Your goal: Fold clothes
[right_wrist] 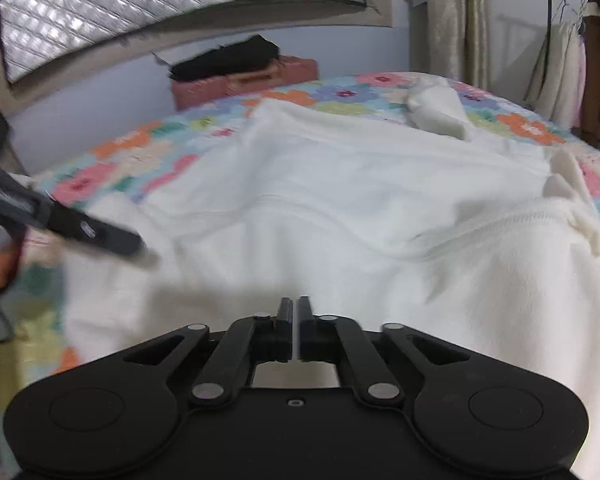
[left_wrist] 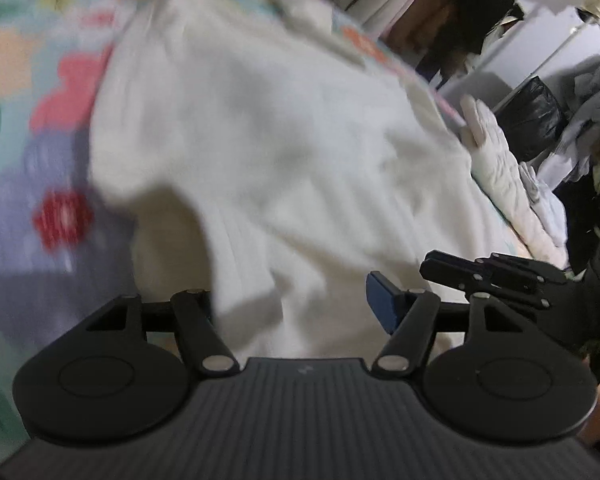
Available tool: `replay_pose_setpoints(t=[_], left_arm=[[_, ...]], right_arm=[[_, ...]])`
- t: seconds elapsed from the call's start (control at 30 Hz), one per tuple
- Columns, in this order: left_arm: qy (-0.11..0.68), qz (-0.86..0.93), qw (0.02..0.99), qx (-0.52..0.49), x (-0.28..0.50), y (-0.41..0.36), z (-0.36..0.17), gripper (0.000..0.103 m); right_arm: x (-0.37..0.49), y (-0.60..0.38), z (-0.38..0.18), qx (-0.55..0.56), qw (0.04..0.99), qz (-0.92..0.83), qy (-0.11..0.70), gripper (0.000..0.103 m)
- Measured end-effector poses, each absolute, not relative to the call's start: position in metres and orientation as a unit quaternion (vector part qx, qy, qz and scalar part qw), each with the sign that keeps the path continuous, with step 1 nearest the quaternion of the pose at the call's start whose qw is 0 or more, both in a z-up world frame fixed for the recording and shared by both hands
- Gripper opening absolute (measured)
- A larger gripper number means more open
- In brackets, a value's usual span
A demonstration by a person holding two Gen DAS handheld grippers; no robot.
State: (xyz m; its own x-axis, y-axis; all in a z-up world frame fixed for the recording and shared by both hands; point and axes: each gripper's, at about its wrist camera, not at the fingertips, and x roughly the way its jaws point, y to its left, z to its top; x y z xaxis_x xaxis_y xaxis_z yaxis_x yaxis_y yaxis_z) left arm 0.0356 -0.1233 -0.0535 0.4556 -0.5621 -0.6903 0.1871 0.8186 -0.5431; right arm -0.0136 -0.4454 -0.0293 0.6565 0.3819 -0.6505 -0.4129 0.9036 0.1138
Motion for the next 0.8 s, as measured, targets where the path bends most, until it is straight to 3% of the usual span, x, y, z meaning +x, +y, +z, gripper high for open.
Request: replay_pose_setpoints(t=[0.2, 0.3, 0.33, 0.4, 0.5, 0.57, 0.67, 0.73, 0.8], left_arm=[[0.522, -0.214, 0.800, -0.205, 0.011, -0.113, -0.070, 0.073], [0.543, -0.211, 0.786, -0.207, 0.001, -0.108, -0.078, 0.071], [0.540, -0.220, 0.786, -0.206, 0.001, -0.110, -0.078, 0.058], [0.525, -0.255, 0.772, -0.253, 0.004, -0.109, -0.077, 0.020], [0.489, -0.309, 0.738, -0.349, 0.011, -0.101, -0.076, 0.020], [0.466, -0.320, 0.737, -0.370, 0.018, -0.099, -0.074, 0.023], [0.478, -0.297, 0.751, -0.345, 0.027, -0.106, -0.081, 0.024], [0.481, -0.286, 0.756, -0.340, 0.027, -0.108, -0.084, 0.024], [0.480, -0.278, 0.762, -0.335, 0.028, -0.111, -0.086, 0.024]], right_arm=[[-0.067, -0.419, -0.037, -0.065, 0.884, 0.296, 0.356, 0.029], [-0.092, -0.401, -0.044, -0.150, 0.869, 0.328, 0.340, 0.046], [-0.100, -0.393, -0.047, -0.187, 0.862, 0.333, 0.332, 0.053], [-0.118, -0.376, -0.060, -0.293, 0.842, 0.328, 0.311, 0.061], [-0.137, -0.357, -0.094, -0.467, 0.786, 0.301, 0.270, 0.060], [-0.138, -0.356, -0.101, -0.467, 0.805, 0.268, 0.248, 0.060], [-0.119, -0.368, -0.092, -0.351, 0.870, 0.215, 0.271, 0.052], [-0.111, -0.373, -0.090, -0.331, 0.879, 0.206, 0.276, 0.020], [-0.107, -0.376, -0.086, -0.325, 0.882, 0.203, 0.274, 0.012]])
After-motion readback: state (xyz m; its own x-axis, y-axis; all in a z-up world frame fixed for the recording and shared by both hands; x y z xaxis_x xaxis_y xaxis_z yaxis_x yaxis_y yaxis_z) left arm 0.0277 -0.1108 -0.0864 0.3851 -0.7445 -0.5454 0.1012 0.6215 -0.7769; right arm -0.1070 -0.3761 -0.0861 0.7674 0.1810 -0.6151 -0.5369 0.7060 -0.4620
